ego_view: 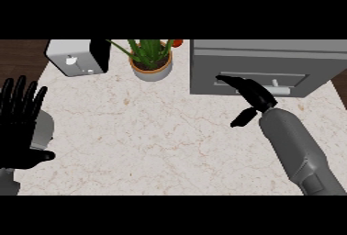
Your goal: Pick up the cup, place it into the drawer and close the drawer
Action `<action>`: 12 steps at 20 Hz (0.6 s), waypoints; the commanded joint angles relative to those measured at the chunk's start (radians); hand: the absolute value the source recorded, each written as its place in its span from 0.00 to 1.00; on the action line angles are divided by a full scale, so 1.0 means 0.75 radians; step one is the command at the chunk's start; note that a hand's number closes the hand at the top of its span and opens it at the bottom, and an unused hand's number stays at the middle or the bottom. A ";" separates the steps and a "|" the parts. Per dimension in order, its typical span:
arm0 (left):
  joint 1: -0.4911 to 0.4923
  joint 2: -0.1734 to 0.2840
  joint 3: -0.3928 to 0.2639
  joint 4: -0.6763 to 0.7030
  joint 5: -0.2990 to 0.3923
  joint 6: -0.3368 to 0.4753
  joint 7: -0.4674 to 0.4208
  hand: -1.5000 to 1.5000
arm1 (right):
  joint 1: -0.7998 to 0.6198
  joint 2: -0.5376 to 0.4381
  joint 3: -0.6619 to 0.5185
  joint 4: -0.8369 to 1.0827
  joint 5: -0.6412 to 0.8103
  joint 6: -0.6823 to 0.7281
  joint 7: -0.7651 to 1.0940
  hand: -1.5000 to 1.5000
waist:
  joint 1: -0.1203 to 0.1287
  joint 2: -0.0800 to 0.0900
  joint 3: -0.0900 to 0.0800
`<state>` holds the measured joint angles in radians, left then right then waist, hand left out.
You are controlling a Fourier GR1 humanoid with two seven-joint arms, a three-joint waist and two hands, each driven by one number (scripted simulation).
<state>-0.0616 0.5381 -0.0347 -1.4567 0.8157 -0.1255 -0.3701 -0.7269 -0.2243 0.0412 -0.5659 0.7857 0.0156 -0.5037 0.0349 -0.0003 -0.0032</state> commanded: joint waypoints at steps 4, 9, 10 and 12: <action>-0.060 -0.035 0.004 0.035 -0.005 -0.015 0.025 0.00 | -0.259 -0.099 -0.084 0.356 0.012 0.044 -0.061 0.00 | 0.030 0.033 0.007; -0.063 -0.023 -0.008 0.017 -0.037 -0.035 0.028 0.00 | -0.291 -0.148 -0.118 0.444 0.004 0.027 -0.096 0.00 | 0.053 0.045 0.008; -0.074 -0.039 -0.015 0.006 -0.049 0.005 0.038 0.00 | -0.320 -0.152 -0.141 0.452 -0.018 0.041 -0.110 0.00 | 0.053 0.043 0.009; -0.061 -0.037 -0.011 0.033 -0.064 -0.021 0.013 0.00 | -0.386 -0.169 -0.135 0.476 -0.007 0.091 -0.060 0.00 | 0.062 0.045 0.008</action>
<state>-0.0993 0.5103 -0.0445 -1.4443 0.7782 -0.1312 -0.3576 -0.9196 -0.2953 -0.0266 -0.2876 0.7763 0.0978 -0.6584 0.0642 0.0044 -0.0038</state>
